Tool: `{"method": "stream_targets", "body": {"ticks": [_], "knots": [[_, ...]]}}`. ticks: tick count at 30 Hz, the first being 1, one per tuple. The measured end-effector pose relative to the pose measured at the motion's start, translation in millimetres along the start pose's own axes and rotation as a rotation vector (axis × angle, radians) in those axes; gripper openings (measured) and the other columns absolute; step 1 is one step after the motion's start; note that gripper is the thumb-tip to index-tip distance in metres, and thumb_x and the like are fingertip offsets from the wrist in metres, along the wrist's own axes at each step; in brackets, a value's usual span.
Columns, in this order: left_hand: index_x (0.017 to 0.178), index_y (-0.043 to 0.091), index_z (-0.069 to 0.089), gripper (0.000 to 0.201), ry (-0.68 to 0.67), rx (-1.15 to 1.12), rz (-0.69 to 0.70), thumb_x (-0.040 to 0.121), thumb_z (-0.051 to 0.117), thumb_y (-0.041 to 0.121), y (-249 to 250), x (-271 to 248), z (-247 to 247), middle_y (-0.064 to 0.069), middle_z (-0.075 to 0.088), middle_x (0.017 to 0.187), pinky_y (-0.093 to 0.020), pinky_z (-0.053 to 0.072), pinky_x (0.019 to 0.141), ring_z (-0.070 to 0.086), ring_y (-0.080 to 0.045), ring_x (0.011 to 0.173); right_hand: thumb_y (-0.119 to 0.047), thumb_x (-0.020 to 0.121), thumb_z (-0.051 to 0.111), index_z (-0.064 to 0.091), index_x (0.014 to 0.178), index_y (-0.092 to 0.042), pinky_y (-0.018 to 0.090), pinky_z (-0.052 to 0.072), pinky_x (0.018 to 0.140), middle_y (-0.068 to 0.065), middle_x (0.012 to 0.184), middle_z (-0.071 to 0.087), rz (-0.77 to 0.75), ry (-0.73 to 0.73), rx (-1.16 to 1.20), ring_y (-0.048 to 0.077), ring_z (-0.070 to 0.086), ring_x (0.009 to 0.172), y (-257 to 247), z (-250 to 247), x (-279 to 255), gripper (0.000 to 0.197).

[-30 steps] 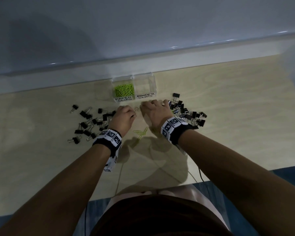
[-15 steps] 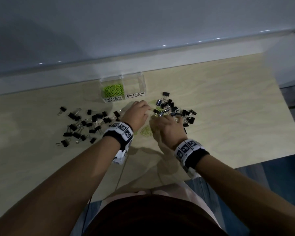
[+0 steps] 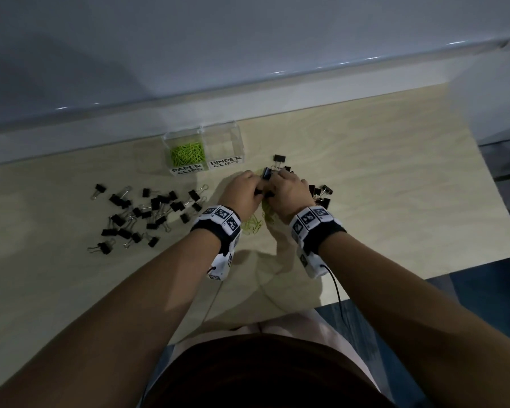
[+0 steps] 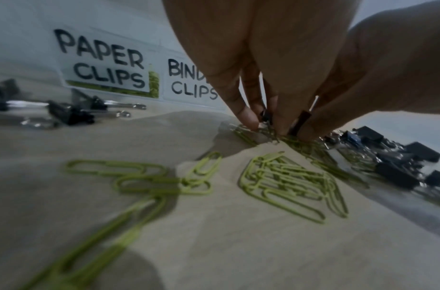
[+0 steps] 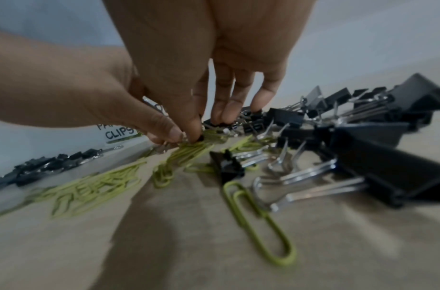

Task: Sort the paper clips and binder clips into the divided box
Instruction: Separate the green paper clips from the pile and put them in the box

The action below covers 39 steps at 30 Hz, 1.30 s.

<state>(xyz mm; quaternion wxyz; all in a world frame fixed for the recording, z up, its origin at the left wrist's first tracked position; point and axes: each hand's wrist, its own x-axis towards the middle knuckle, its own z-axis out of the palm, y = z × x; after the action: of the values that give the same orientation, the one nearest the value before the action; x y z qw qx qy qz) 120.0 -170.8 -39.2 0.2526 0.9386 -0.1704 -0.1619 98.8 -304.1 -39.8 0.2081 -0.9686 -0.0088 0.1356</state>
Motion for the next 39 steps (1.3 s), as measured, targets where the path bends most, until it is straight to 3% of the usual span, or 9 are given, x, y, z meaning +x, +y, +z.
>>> {"method": "stream_targets", "body": {"ticks": [3,7,10,13,18,24,31,35,39], "knots": [[0.087,0.007,0.062,0.008,0.090,-0.137,-0.044,0.079,0.064,0.010,-8.4,-4.8,-6.0,-0.009,0.062,0.090,-0.035,0.051,0.074,0.059,-0.024,0.082,-0.016,0.075,0.067,0.058,0.078,-0.017,0.031,0.050,0.069,0.003,0.080,0.064,0.087,-0.016,0.298,0.023,0.061,0.076,7.4,-6.9,-4.1,0.009],[0.086,0.008,0.060,0.008,0.188,-0.171,-0.100,0.079,0.061,0.010,-34.1,-11.9,-22.2,-0.007,0.063,0.088,-0.036,0.053,0.070,0.059,-0.022,0.079,-0.011,0.076,0.072,0.060,0.080,-0.015,0.019,0.051,0.062,-0.002,0.072,0.066,0.209,0.188,0.514,0.011,0.063,0.066,34.5,-25.5,-13.5,0.013],[0.093,0.009,0.063,0.014,0.163,0.031,-0.076,0.080,0.057,0.010,-51.7,-16.2,-29.1,-0.007,0.064,0.098,-0.034,0.048,0.074,0.056,-0.026,0.092,-0.013,0.078,0.071,0.063,0.086,-0.014,0.030,0.056,0.069,0.001,0.077,0.068,0.275,0.263,0.393,0.016,0.064,0.071,68.0,-36.9,-15.7,0.012],[0.104,0.007,0.065,0.024,0.125,0.127,0.041,0.083,0.054,0.009,-46.5,-13.9,-26.4,-0.008,0.063,0.109,-0.038,0.045,0.092,0.053,-0.027,0.105,-0.019,0.080,0.069,0.064,0.095,-0.014,0.042,0.051,0.085,0.004,0.092,0.068,0.293,0.215,0.166,0.023,0.063,0.087,86.8,-40.3,-15.1,0.016],[0.120,0.005,0.059,0.030,0.046,0.121,0.162,0.092,0.047,0.010,-10.0,-0.9,-8.3,-0.006,0.057,0.121,-0.032,0.035,0.100,0.047,-0.023,0.114,-0.018,0.081,0.064,0.064,0.100,-0.018,0.046,0.042,0.091,0.003,0.107,0.061,0.051,0.255,-0.042,0.025,0.055,0.100,65.3,-34.1,-5.0,0.019],[0.121,0.001,0.056,0.032,-0.018,0.202,0.050,0.090,0.048,0.007,-5.1,6.0,6.3,-0.013,0.054,0.123,-0.039,0.042,0.098,0.047,-0.030,0.115,-0.026,0.086,0.059,0.064,0.112,-0.029,0.042,0.037,0.084,0.001,0.113,0.058,-0.202,0.071,-0.154,0.028,0.048,0.104,18.6,-19.7,25.0,0.027],[0.118,-0.001,0.060,0.037,0.008,0.213,0.209,0.081,0.058,-0.001,-15.5,-14.3,11.6,-0.020,0.061,0.110,-0.043,0.046,0.091,0.056,-0.038,0.103,-0.018,0.080,0.060,0.070,0.095,-0.021,0.037,0.039,0.077,0.001,0.109,0.062,-0.152,0.000,-0.146,0.029,0.050,0.099,35.9,-23.3,40.6,0.018],[0.137,0.010,0.044,0.046,-0.096,0.264,0.254,0.092,0.049,0.012,-4.8,-11.7,7.8,-0.008,0.042,0.141,-0.038,0.033,0.108,0.036,-0.027,0.130,-0.004,0.077,0.063,0.072,0.090,-0.011,0.039,0.049,0.066,0.009,0.090,0.066,-0.222,0.186,-0.006,0.032,0.056,0.081,51.8,-27.8,16.9,0.017],[0.138,0.016,0.043,0.044,-0.140,0.325,0.297,0.095,0.045,0.019,-1.7,-16.6,10.9,-0.005,0.039,0.144,-0.039,0.033,0.109,0.033,-0.026,0.132,-0.015,0.082,0.053,0.070,0.090,-0.014,0.038,0.051,0.063,0.004,0.082,0.062,-0.281,0.184,0.053,0.023,0.055,0.073,61.2,-13.8,-30.0,0.019]]}}
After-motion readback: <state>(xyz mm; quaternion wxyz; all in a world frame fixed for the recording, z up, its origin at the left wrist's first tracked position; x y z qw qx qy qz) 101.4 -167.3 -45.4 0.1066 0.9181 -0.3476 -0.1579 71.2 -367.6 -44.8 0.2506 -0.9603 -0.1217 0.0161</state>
